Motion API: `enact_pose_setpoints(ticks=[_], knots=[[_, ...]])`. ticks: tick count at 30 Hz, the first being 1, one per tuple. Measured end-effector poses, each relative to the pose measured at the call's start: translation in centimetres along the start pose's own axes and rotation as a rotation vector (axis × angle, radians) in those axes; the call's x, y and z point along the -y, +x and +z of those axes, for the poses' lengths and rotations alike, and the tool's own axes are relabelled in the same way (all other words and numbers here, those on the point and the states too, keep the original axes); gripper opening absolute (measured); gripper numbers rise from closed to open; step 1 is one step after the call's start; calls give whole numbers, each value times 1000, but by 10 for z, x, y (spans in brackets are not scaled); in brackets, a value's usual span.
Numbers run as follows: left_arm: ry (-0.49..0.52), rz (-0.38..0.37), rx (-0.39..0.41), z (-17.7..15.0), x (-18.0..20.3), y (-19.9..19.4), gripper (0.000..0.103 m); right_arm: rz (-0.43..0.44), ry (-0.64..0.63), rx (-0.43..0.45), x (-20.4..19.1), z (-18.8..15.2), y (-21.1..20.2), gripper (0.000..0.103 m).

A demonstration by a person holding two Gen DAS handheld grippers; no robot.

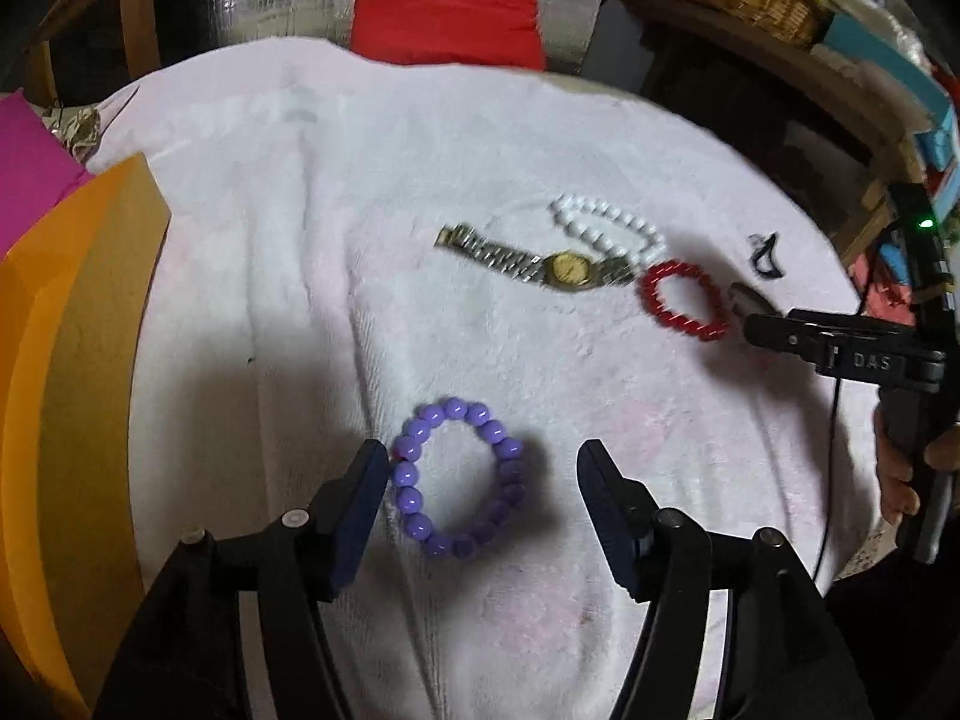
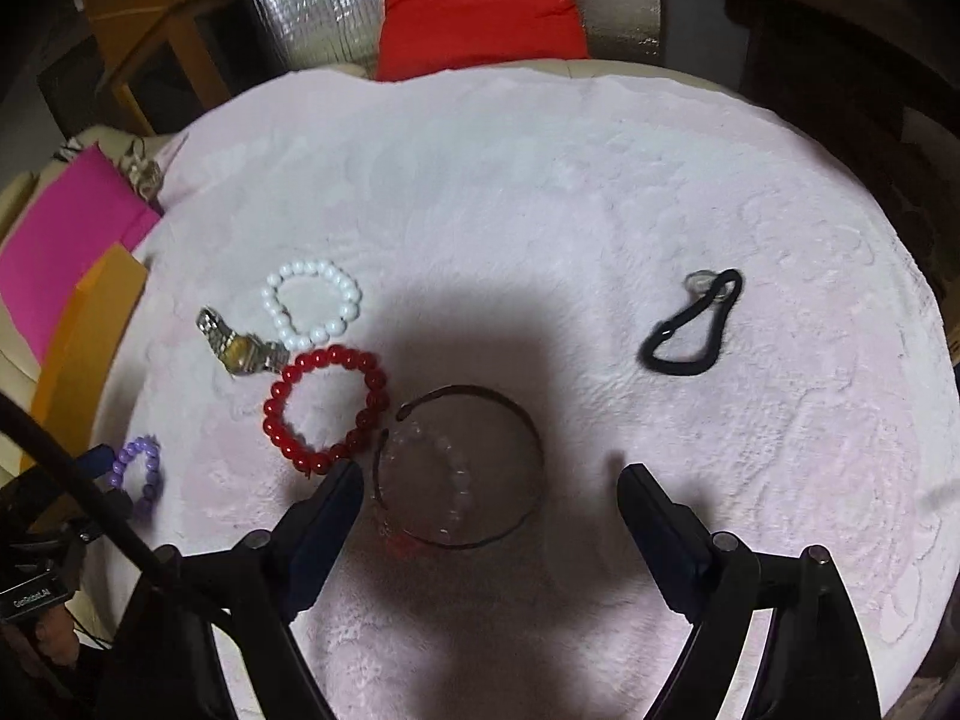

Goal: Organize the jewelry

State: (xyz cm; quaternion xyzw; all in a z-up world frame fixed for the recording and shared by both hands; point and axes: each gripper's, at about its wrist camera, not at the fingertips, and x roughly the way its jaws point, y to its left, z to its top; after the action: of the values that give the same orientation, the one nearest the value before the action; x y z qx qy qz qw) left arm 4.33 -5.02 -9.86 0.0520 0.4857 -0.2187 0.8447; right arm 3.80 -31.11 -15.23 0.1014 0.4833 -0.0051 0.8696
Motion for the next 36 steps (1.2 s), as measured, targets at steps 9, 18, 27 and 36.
enact_pose_setpoints(ticks=[9,18,27,36], knots=[[44,64,-4,-5,11,11,40,-74,-28,39,-10,-5,1,64],[11,47,86,7,0,-18,10,-10,26,112,-2,4,-31,64],[22,-9,64,2,-9,-21,10,36,42,174,-19,5,-47,64],[100,-14,6,-10,16,-1,32,35,66,156,-9,2,-44,64]])
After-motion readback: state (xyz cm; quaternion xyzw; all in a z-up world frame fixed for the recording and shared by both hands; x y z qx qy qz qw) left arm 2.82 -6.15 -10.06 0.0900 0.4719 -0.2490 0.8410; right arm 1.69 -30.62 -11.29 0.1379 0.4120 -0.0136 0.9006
